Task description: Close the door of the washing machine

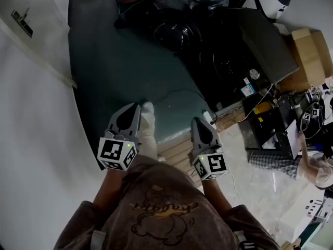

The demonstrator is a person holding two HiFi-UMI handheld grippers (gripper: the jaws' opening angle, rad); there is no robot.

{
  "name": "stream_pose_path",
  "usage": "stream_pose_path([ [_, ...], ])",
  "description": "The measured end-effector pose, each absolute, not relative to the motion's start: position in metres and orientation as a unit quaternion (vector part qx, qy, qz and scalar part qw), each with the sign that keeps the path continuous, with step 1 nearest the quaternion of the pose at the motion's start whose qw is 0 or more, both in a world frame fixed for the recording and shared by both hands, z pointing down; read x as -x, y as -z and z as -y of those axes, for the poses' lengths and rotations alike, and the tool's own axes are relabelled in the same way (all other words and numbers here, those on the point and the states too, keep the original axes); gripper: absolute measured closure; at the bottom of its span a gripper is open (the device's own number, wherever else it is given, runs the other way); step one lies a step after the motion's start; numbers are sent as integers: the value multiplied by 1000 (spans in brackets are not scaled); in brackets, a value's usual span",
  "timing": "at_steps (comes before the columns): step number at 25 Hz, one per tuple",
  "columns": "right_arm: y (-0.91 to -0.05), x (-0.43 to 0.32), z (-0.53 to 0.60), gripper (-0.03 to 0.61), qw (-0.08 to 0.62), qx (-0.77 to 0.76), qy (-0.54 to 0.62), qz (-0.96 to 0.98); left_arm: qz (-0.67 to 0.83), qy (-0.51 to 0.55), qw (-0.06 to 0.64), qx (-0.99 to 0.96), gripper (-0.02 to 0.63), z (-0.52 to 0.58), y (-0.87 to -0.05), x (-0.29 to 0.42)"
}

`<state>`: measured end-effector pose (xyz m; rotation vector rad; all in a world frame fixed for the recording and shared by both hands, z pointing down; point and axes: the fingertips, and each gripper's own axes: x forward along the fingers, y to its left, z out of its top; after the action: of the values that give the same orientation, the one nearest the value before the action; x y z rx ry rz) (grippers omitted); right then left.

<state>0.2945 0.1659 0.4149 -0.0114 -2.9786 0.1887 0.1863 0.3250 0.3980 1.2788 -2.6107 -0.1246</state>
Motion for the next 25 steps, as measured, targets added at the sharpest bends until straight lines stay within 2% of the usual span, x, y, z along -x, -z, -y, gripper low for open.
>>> stream_pose_path([
  [9, -420, -145, -132, 583, 104, 2, -56, 993, 874, 48, 128, -467, 615, -271, -406, -39],
  [16, -358, -24, -90, 583, 92, -28, -42, 994, 845, 46, 133, -515, 615, -213, -363, 86],
  [20, -334, 12, -68, 583, 111, -69, -54, 990, 831, 46, 127, -540, 615, -189, -329, 136],
  [25, -306, 34, -50, 583, 105, -92, -53, 989, 817, 44, 125, -562, 615, -162, -301, 164],
])
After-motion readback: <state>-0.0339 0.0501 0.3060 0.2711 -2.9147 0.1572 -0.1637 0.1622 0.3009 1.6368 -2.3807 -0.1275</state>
